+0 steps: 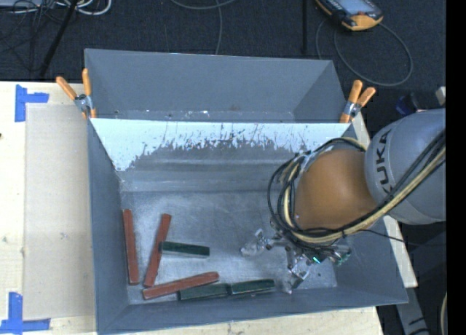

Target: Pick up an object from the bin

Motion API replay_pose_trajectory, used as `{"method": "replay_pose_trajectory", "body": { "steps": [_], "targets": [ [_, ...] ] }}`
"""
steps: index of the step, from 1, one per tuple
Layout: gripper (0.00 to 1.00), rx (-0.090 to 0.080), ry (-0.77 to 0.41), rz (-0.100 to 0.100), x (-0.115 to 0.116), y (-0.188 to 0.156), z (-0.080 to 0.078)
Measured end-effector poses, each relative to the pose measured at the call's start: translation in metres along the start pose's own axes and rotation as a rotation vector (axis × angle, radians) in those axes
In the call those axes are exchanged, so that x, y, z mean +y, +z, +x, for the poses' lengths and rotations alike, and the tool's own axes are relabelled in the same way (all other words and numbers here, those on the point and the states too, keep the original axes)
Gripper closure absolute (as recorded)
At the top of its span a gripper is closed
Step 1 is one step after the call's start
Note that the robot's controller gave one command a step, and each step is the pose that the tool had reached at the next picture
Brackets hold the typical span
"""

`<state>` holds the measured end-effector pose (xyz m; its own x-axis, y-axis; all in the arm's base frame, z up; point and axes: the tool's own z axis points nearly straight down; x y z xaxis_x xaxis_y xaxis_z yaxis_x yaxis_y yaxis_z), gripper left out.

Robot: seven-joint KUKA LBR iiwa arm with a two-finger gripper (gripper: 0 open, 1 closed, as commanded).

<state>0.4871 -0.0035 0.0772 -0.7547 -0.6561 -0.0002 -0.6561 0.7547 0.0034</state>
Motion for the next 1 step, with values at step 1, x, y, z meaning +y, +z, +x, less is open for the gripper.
{"method": "replay_pose_trajectory", "body": {
  "steps": [1],
  "targets": [
    [0.00,0.000,0.205,0.003,0.0056,-0.0070,-0.0124]
  ]
}}
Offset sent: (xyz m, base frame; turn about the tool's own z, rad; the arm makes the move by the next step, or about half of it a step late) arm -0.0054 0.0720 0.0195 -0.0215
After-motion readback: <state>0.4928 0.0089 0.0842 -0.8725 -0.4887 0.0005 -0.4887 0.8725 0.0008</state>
